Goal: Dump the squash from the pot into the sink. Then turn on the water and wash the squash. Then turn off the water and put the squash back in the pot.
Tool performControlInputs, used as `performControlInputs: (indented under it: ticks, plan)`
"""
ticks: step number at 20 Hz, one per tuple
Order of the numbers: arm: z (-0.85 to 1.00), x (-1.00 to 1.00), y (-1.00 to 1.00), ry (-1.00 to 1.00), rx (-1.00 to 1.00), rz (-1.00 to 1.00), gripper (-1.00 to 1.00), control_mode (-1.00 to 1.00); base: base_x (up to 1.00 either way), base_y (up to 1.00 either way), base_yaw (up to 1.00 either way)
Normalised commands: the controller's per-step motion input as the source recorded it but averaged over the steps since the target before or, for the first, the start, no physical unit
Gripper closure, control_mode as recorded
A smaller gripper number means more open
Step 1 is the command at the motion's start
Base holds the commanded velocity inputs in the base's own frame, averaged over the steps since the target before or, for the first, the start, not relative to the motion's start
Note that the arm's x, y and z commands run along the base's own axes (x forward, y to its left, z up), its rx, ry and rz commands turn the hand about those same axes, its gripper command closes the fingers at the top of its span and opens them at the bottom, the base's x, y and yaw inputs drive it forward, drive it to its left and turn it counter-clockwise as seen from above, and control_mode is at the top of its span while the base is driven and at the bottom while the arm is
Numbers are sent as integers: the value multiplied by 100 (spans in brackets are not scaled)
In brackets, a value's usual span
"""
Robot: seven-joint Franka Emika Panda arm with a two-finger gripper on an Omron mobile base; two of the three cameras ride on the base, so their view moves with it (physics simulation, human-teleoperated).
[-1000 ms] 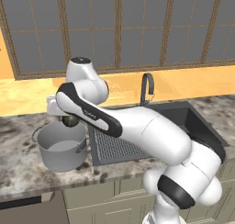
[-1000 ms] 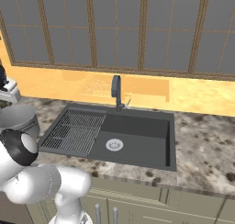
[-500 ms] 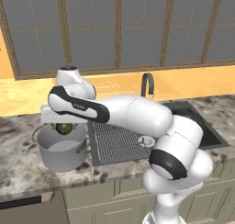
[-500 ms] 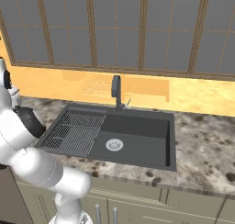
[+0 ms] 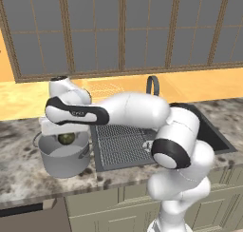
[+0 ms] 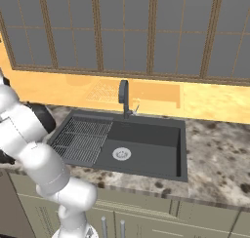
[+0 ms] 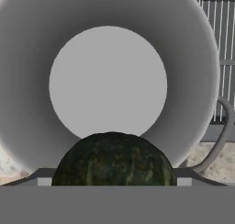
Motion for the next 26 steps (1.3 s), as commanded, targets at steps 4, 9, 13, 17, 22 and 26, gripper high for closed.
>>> performControlInputs:
  ticks: [4,9,13,17,22,26]
  plan:
    - [-32,13,0,5,-10,0,100,-100,0,0,0]
    - [-33,14,0,4,-7,0,100,-100,0,0,0]
    - [-36,7,0,5,-7,0,100,-100,0,0,0]
    - [-29,6,0,3,-6,0,100,-100,0,0,0]
    - [-19,9,0,1,-3,0,100,-100,0,0,0]
    - [-14,12,0,0,-1,0,100,-100,0,0,0]
